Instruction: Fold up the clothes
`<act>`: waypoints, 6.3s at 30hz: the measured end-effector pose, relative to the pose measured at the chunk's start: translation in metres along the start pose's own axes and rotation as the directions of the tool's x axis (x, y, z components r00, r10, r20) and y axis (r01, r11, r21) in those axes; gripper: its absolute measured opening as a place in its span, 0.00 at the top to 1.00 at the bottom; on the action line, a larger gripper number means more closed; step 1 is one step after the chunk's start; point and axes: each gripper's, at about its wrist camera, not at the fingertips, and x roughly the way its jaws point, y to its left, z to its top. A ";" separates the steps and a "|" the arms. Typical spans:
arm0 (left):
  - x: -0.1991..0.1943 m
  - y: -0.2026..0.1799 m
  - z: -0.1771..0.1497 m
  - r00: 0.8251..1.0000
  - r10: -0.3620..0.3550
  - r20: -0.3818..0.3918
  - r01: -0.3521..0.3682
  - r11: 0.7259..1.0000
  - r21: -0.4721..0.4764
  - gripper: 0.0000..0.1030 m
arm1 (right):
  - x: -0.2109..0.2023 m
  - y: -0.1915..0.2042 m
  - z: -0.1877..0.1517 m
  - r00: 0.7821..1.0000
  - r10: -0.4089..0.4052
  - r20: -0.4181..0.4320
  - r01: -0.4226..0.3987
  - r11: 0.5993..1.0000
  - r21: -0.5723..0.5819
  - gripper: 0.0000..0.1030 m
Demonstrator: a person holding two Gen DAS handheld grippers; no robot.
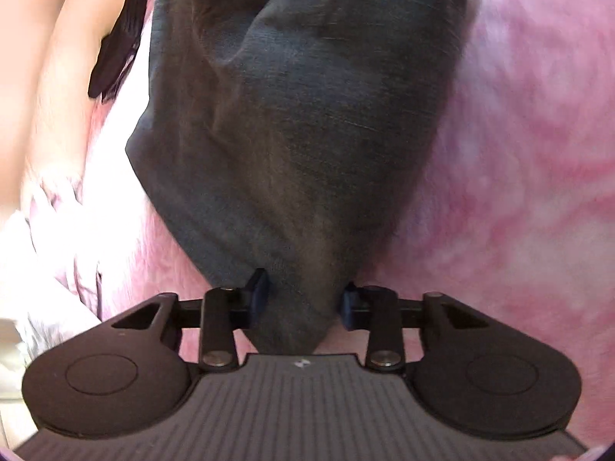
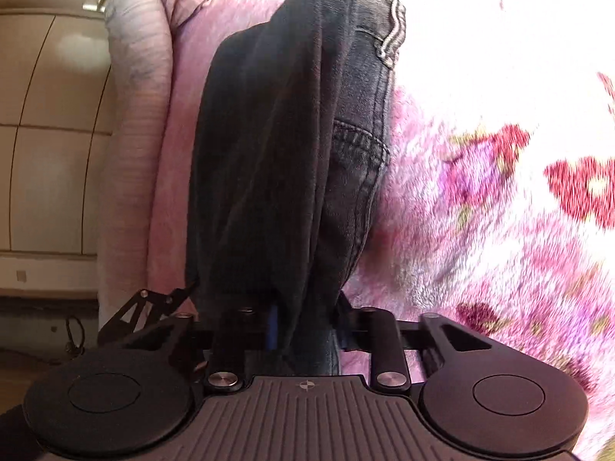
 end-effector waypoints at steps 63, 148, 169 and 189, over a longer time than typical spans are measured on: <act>0.084 0.053 0.074 0.924 0.088 0.372 -0.178 0.961 0.213 0.46 | -0.075 0.088 -0.220 0.795 -0.374 0.478 0.535 0.059 -0.843 0.22; -0.190 -0.190 0.054 0.894 -0.191 -0.405 -0.147 0.729 -0.669 0.47 | -0.012 0.118 -0.331 0.947 -0.301 0.116 -0.085 -0.579 -0.811 0.61; -0.096 -0.046 -0.089 0.936 -0.246 -0.251 -0.243 0.063 -0.968 0.73 | 0.147 0.223 -0.180 0.949 -0.314 0.034 0.043 0.023 -0.999 0.75; -0.155 -0.081 -0.069 0.897 -0.357 -0.262 -0.286 -0.014 -0.958 0.74 | 0.004 0.171 -0.233 0.930 -0.334 -0.151 -0.089 0.193 -0.977 0.80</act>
